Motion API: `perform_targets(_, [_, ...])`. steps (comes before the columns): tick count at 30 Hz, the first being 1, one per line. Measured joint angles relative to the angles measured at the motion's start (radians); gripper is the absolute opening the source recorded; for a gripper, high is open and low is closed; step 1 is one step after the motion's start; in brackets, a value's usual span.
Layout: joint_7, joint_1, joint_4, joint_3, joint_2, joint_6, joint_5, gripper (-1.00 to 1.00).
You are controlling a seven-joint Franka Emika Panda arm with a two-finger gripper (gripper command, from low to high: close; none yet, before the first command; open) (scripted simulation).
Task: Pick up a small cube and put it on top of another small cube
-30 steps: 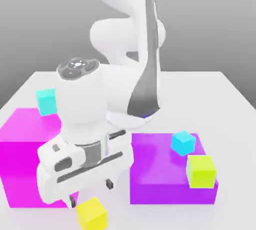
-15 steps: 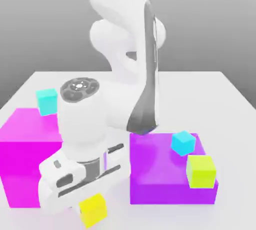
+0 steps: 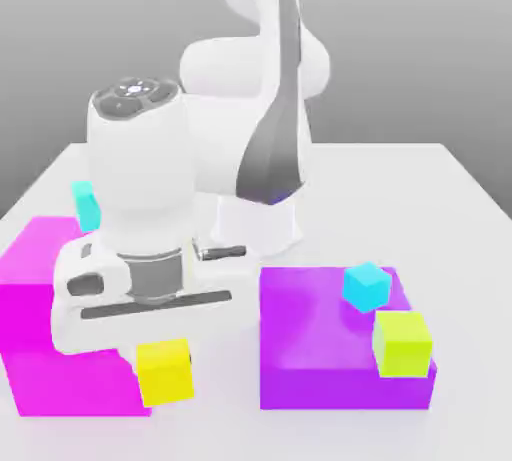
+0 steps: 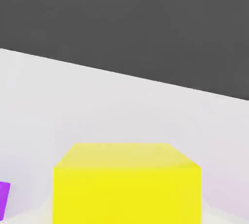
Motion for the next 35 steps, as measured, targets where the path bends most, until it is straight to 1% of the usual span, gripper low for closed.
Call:
perform_targets(5, [0.228,-0.002,-0.013,-0.009,-0.088,-0.038,-0.144,-1.0])
perform_targets(11, [0.526,-0.033,-0.026,0.012,-0.196,-0.091,-0.348,-1.0])
perform_targets(13, [0.579,-0.066,-0.031,0.004,-0.256,-0.151,-0.384,-1.0])
perform_targets(17, [0.615,-0.154,-0.042,-0.034,-0.41,-0.318,-0.397,-1.0])
perform_targets(21, [0.63,-0.251,-0.056,-0.068,-0.571,-0.488,-0.383,-1.0])
perform_targets(25, [0.506,-0.262,-0.09,-0.087,-0.713,-0.592,-0.37,-1.0])
perform_targets(27, [0.424,-0.251,-0.113,-0.098,-0.773,-0.625,-0.364,-1.0])
perform_targets(29, [0.393,-0.25,-0.157,-0.117,-0.774,-0.582,-0.371,-1.0])
perform_targets(31, [0.385,-0.253,-0.208,-0.139,-0.75,-0.505,-0.384,-1.0])
perform_targets(32, [0.383,-0.255,-0.229,-0.147,-0.738,-0.473,-0.389,1.0])
perform_targets(35, [0.383,-0.255,-0.229,-0.147,-0.738,-0.473,-0.388,1.0])
